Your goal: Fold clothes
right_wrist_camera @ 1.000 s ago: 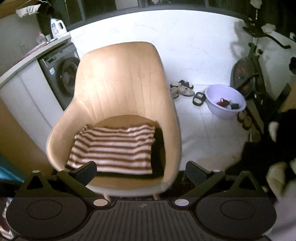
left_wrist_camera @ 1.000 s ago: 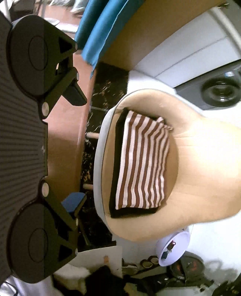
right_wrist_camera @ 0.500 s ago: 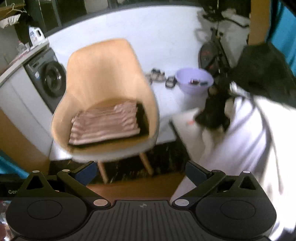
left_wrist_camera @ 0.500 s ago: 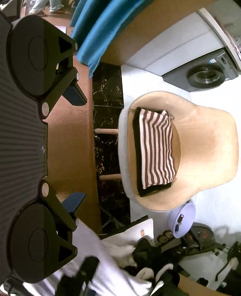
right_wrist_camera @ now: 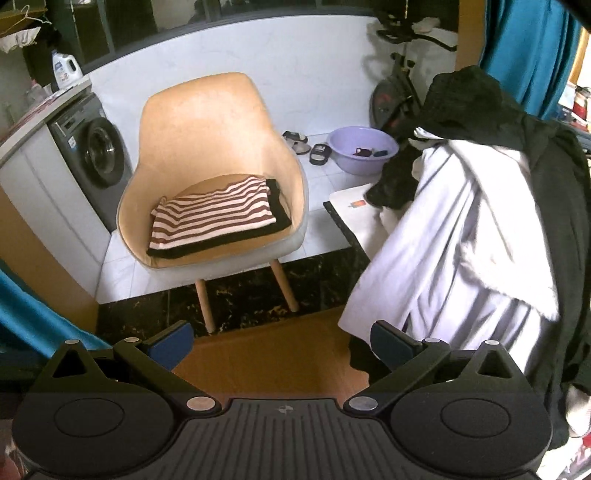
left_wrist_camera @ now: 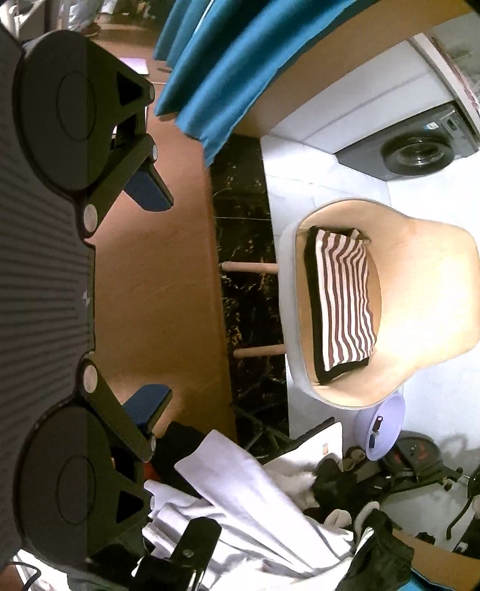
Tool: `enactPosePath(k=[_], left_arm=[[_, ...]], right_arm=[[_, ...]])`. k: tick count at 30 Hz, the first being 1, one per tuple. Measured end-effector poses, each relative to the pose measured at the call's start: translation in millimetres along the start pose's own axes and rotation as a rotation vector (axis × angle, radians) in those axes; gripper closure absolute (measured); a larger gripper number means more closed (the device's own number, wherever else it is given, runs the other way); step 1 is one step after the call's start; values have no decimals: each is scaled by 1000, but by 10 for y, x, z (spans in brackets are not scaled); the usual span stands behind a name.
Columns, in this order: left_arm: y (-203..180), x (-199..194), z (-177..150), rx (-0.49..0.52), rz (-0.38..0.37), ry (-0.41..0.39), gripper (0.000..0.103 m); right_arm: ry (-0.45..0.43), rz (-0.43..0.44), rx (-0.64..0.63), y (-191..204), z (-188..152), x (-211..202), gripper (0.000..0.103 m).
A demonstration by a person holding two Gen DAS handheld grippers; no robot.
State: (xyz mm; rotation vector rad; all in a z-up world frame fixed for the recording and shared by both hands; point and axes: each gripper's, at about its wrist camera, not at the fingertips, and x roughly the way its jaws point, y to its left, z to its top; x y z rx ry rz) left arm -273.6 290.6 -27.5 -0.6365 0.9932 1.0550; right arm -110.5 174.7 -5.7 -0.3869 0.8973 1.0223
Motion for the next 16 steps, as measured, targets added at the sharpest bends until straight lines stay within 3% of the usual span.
enactPosePath(k=[16], left_arm=[[-201, -178, -159, 31, -39, -22, 1]], right_arm=[[-8, -19, 13, -196, -177, -247, 1]])
